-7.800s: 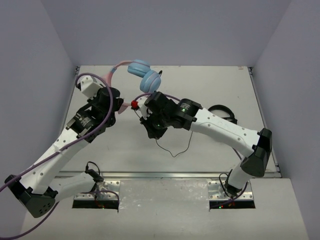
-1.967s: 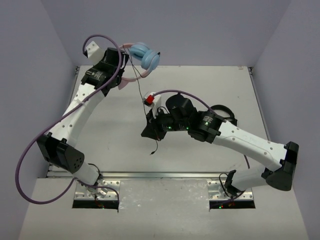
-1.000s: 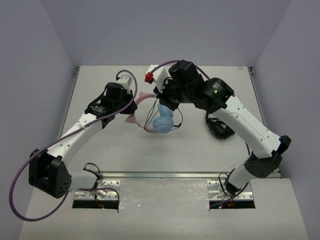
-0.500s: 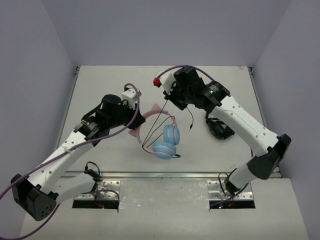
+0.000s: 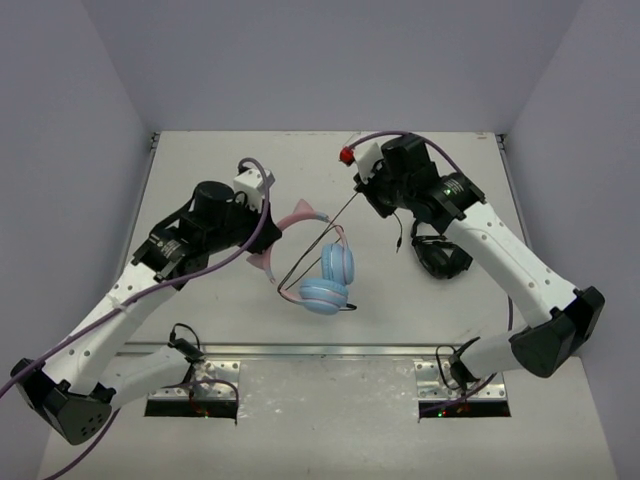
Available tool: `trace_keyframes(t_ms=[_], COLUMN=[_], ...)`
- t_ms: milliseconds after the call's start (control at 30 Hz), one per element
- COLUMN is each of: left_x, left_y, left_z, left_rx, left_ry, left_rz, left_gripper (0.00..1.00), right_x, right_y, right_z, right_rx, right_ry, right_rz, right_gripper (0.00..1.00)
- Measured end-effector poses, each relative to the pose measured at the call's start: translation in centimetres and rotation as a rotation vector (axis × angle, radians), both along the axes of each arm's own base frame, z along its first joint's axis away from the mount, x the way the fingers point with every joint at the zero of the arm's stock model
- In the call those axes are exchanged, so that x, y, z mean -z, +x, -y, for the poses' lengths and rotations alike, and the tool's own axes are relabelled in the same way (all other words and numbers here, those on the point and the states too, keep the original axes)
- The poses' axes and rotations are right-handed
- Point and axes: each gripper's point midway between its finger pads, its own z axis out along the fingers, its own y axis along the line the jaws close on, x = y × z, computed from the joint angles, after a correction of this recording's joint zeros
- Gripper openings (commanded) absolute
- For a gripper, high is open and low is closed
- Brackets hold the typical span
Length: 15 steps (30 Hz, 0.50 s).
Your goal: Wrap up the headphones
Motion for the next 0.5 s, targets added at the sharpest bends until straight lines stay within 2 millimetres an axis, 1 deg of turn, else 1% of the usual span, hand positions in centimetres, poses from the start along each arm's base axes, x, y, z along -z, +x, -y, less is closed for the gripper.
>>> trace_keyframes(t_ms=[200,267,367,500], left_x=[-4.8,-5.8,-6.1,-5.1], left_y=[0.0,0.1,0.2,0.4], left_z=[0.4,0.6,0.8,0.6], left_rx=[0.028,0.034,0.039,0.025], left_ry=[-0.039,-0.052,-0.053,-0.027], left_rz=[0.072,0.088,0.088,0.056], left_gripper=[0.0,0.0,0.0,0.0], right_x=[1.6,1.8,1.6,1.4], right_y=[0.3,0.5,1.0,1.2], right_z=[0.6,0.9,1.1,1.0], right_rx=[0.017,0.022,0.031,0.034], right_ry=[0.024,0.031,0.055,0.08], right_rz=[-0.028,-0.036,-0.032,-0.029], right_gripper=[0.01,0.01,0.01,0.01])
